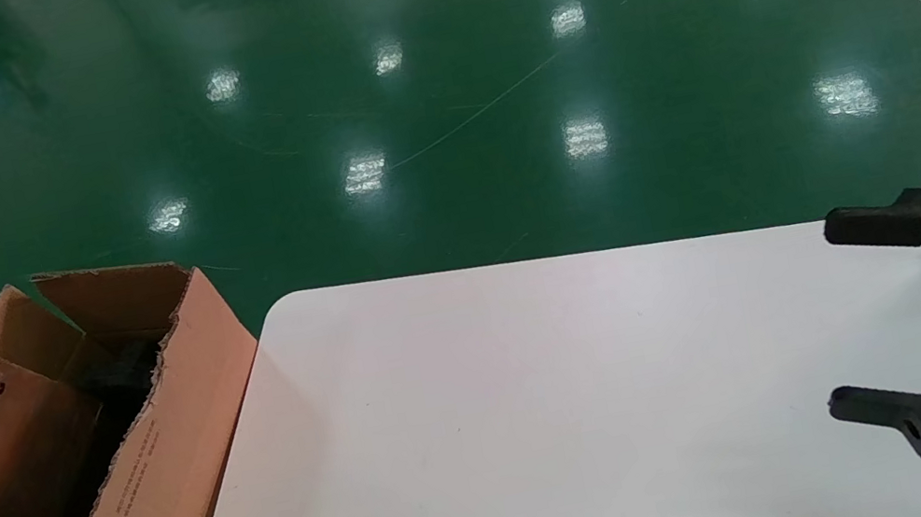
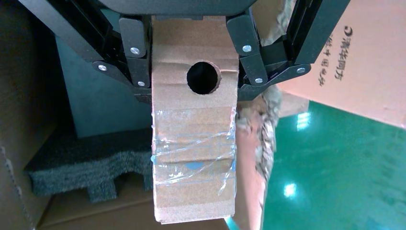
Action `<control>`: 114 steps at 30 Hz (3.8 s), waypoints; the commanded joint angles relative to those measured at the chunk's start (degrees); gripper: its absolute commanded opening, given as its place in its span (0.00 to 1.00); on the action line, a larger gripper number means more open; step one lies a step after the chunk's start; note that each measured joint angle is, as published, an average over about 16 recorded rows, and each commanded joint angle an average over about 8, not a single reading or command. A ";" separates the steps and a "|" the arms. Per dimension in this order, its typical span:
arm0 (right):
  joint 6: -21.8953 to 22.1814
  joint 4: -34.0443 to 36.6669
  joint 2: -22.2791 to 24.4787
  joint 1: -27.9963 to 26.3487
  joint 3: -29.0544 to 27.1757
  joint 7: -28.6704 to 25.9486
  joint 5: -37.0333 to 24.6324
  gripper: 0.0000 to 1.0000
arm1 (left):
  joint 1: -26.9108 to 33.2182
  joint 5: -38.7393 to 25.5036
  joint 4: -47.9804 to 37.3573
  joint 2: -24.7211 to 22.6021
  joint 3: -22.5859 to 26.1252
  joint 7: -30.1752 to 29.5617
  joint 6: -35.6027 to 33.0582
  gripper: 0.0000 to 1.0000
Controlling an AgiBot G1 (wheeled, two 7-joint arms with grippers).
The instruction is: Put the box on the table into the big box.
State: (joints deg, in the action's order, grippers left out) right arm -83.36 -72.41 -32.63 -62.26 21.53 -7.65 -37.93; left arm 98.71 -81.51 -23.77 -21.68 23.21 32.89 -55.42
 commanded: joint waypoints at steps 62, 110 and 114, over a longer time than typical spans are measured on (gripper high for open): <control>0.01 0.00 0.01 -0.01 0.02 0.01 0.02 1.00 | -10.13 2.54 1.40 -4.02 -3.40 -2.70 6.74 1.00; 0.02 0.00 0.02 -0.01 0.04 0.02 0.03 1.00 | -6.69 0.70 10.78 -7.01 -4.75 -3.14 -14.85 1.00; 0.02 0.00 0.02 -0.01 0.04 0.02 0.03 1.00 | -4.61 -0.03 11.16 -9.02 -4.88 -2.58 -21.15 1.00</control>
State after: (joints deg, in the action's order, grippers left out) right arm -83.34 -72.41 -32.61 -62.27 21.57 -7.62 -37.89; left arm 93.72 -81.51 -12.64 -30.69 18.33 30.43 -76.13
